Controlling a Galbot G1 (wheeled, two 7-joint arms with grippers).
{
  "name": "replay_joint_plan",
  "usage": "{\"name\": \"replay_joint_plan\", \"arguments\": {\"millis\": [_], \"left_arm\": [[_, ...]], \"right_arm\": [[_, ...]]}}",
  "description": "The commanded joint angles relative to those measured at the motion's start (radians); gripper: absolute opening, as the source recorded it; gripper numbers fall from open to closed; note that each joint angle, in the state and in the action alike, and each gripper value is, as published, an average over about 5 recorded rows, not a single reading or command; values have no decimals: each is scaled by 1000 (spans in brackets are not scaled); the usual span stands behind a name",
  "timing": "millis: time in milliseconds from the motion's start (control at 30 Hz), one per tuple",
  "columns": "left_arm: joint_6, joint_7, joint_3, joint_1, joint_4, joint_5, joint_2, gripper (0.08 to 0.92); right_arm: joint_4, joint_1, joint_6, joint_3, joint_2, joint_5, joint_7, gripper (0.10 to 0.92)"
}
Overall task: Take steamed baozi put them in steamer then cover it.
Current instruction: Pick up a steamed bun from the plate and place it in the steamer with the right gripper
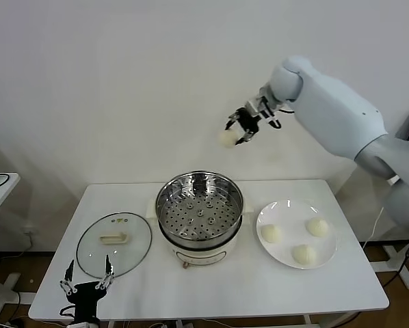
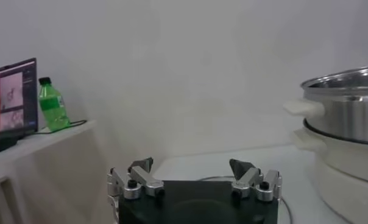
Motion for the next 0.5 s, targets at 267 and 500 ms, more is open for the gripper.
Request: {"name": "replay_joint_plan", "arguments": {"millis": [267,500], "left_arm": [[0,-1,-28,0,-9,-4,-21,823],[-4,-1,-43,-4,-9,-11,-33,823]], "right_arm": [[135,-7,133,-211,18,0,51,560],[46,-31,253,-200,78,-107,80,560]]}}
